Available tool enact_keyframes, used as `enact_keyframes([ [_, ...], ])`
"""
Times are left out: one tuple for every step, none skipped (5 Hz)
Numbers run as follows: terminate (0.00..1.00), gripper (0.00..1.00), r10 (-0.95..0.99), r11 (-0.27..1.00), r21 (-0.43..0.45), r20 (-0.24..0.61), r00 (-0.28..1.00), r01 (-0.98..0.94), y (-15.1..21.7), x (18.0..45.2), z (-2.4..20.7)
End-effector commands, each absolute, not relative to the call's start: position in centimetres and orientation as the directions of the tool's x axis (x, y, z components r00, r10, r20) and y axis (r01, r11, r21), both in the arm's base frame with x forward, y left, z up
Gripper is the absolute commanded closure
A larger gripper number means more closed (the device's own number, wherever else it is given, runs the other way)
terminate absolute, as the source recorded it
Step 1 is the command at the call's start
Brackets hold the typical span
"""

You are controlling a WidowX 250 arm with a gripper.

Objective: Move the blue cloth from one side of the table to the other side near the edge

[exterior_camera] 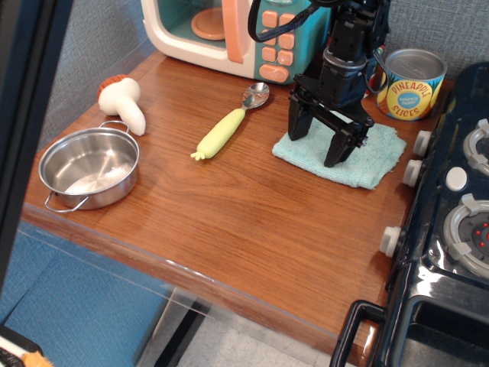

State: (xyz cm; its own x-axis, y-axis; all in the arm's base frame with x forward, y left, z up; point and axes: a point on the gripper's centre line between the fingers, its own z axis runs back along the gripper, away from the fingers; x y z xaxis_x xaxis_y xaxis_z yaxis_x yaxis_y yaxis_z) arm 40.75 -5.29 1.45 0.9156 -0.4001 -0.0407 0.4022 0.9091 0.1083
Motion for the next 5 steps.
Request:
enact_keyframes([
  [0.0,0.0,-0.418,0.892,0.163,-0.054,0.907,0.421,-2.9,38.0,0.0],
  [0.0,0.0,-0.427,0.886,0.176,-0.053,0.903,0.43,-1.3,35.4,0.5],
  [0.0,0.0,-0.452,0.872,0.182,-0.06,0.89,0.455,0.1,32.7,0.9],
  [0.0,0.0,-0.486,0.854,0.173,-0.07,0.871,0.491,1.1,30.2,1.2],
  [0.0,0.0,-0.521,0.836,0.155,-0.076,0.85,0.526,1.6,27.6,1.5],
])
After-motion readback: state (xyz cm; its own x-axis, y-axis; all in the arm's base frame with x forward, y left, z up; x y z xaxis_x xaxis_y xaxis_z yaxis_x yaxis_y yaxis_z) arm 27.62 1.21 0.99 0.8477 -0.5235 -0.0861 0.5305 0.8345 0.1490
